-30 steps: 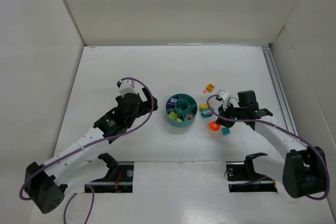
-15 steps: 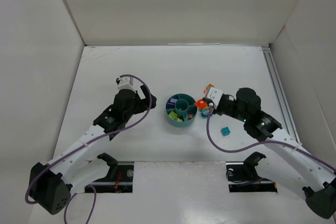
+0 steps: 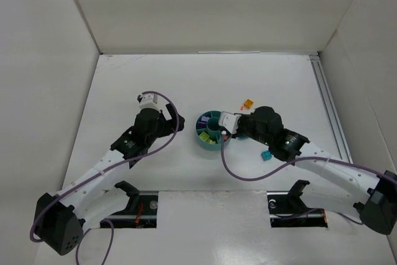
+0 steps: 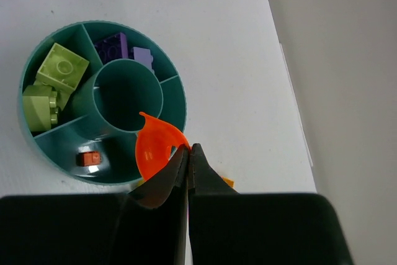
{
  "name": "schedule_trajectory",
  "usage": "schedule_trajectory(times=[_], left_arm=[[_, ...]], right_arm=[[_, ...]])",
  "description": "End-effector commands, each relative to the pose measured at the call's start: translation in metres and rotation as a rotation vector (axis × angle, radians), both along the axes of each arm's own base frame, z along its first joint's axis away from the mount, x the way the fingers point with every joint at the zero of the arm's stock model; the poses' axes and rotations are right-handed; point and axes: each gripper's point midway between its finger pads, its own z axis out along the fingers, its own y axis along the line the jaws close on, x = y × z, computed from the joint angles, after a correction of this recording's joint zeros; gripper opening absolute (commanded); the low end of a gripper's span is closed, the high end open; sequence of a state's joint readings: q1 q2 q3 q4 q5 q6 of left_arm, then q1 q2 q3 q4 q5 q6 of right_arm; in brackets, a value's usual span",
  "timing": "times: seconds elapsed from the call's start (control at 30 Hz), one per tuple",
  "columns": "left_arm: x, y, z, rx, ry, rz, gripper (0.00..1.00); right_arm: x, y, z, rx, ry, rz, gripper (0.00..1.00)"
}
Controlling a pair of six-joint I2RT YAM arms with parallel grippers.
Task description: Sort the legos into containers by color
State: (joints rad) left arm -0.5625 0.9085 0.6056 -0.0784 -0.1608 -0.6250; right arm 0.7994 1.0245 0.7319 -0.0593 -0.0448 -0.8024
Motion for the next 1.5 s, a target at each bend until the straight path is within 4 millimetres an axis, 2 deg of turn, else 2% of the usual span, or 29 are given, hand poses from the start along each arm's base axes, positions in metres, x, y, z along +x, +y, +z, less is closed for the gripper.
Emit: schedule_trajectory(times=[0.0, 0.1, 0.27, 0.53, 0.67, 0.8, 0.83, 0.9, 0.93, 1.0, 1.17, 1.3, 1.37, 1.4, 1.47], left_arm=[[0.004, -0.001, 0.011, -0.025, -0.051, 0.003, 1.0], [0.004, -0.001, 0.011, -0.025, -0.051, 0.003, 1.0], [0.005, 0.001, 0.013, -0.027, -0.061, 0.011, 1.0], [0.005, 0.002, 0.013, -0.011, -0.066, 0.003, 1.0], [0.005, 0.002, 0.013, -0.011, -0.066, 0.003, 1.0], [0.005, 0.002, 0.013, -0.011, -0.066, 0.003, 1.0], [0.005, 0.002, 0.013, -0.011, -0.066, 0.003, 1.0], [0.005, 0.002, 0.013, -0.011, -0.066, 0.003, 1.0], [0.005, 0.002, 0.013, -0.011, -0.066, 0.003, 1.0], [0.005, 0.002, 0.013, -0.011, -0.066, 0.003, 1.0], [0.005, 0.002, 0.013, -0.003, -0.069, -0.001, 1.0], [0.005, 0.002, 0.013, -0.003, -0.069, -0.001, 1.0], [0.005, 0.002, 0.013, -0.003, -0.069, -0.001, 1.0], [0.005, 0.002, 0.013, -0.003, -0.069, -0.001, 1.0], [0.005, 0.002, 0.013, -0.003, -0.069, -0.001, 1.0]], right_arm=[[0.003, 0.016, 0.01, 0.01, -0.069, 0.04, 0.0], [0.0, 0.024, -0.001, -0.018, -0.054, 0.064, 0.0], [0.001, 0.017, -0.019, -0.051, -0.036, 0.025, 0.0], [-0.002, 0.013, -0.033, -0.057, 0.003, 0.006, 0.0], [-0.002, 0.014, -0.031, -0.043, 0.002, 0.002, 0.04], [-0.003, 0.014, -0.029, -0.028, 0.005, -0.002, 0.13], [-0.004, 0.012, -0.033, -0.036, 0.012, -0.002, 0.14], [-0.005, 0.011, -0.026, -0.015, 0.004, -0.005, 0.18], [-0.006, 0.01, -0.031, -0.021, 0.01, -0.005, 0.18], [-0.006, 0.01, -0.027, -0.013, 0.003, -0.005, 0.21], [-0.009, 0.013, -0.028, -0.003, 0.015, 0.011, 0.21], [-0.01, 0.014, -0.038, -0.025, 0.039, 0.02, 0.27], [-0.008, 0.014, -0.037, -0.026, 0.047, 0.008, 0.27], [-0.007, 0.013, -0.027, -0.01, 0.028, 0.0, 0.27], [-0.004, 0.008, -0.023, 0.006, 0.025, -0.041, 0.27]])
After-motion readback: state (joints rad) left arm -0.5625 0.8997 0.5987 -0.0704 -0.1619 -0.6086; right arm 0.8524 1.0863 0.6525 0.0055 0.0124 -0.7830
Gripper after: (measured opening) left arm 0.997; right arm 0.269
